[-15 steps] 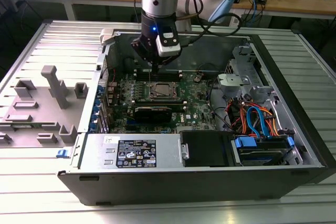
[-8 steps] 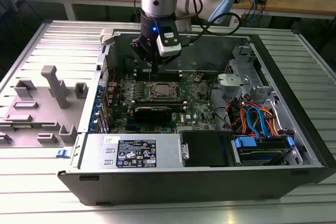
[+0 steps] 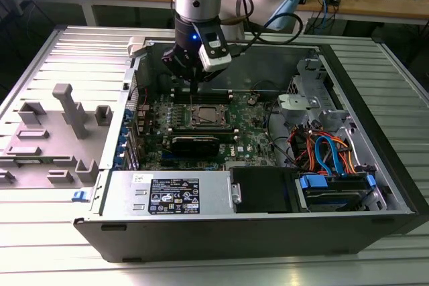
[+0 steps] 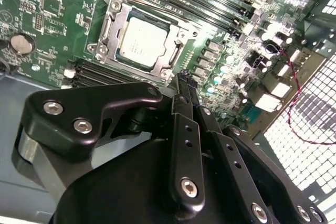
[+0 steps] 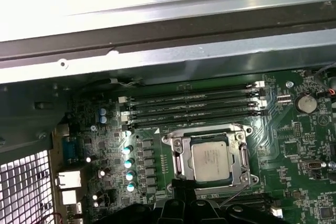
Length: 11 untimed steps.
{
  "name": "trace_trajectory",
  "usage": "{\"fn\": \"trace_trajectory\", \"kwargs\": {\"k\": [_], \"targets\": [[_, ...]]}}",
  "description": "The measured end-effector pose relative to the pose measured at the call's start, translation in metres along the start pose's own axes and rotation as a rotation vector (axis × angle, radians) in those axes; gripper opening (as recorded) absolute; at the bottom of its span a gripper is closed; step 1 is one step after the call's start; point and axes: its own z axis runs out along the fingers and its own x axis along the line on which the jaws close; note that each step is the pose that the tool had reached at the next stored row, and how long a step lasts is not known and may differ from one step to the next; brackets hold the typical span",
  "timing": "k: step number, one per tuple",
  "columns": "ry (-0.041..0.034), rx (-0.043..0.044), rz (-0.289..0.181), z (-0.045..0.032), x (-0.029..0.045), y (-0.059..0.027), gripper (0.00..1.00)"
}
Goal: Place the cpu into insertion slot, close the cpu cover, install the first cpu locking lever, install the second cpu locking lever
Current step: 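Install the first cpu locking lever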
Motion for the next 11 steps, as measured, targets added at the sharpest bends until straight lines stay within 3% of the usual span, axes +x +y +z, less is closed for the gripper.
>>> {"fn": "trace_trajectory", "kwargs": {"k": [11], "targets": [[0.0004, -0.0043, -0.064, 0.0018, 0.0119, -0.0011, 0.11]]}}
